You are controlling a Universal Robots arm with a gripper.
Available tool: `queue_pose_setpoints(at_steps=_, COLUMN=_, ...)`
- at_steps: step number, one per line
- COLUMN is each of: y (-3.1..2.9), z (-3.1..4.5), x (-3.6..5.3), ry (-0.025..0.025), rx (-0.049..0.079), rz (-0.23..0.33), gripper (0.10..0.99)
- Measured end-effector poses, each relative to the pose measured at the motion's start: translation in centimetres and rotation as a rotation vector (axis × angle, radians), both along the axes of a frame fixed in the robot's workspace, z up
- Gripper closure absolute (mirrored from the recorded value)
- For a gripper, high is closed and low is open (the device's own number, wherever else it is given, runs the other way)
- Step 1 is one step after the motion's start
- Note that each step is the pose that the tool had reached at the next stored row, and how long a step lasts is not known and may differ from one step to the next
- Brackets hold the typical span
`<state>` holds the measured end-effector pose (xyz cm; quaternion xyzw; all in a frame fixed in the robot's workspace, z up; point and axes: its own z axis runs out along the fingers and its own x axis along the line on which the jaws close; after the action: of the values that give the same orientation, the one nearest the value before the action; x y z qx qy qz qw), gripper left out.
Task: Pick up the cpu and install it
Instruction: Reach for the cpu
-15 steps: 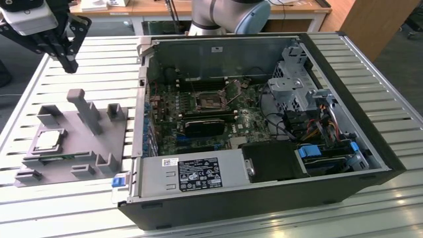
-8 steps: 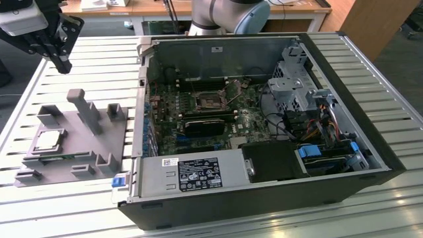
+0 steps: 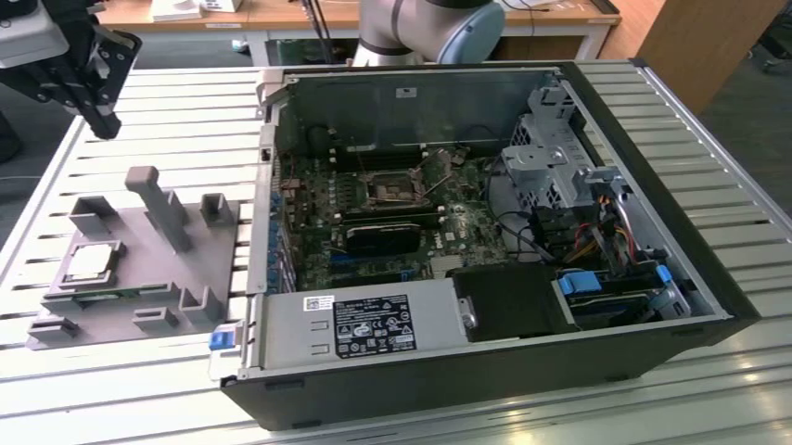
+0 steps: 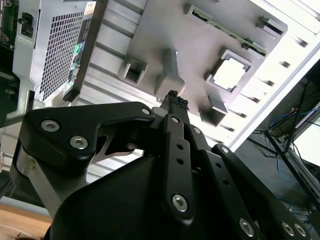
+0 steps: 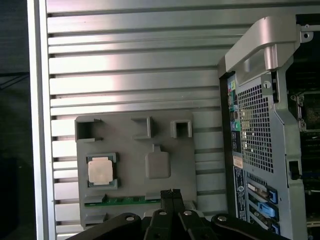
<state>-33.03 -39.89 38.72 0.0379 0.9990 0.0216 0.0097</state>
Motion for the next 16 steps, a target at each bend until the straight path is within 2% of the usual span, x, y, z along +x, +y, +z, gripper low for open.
queue_pose_setpoints(at_steps=16, y=0.00, z=-0.07, x=-2.63, ry=0.0018, rx=0.000, rz=0.000, gripper=0.980)
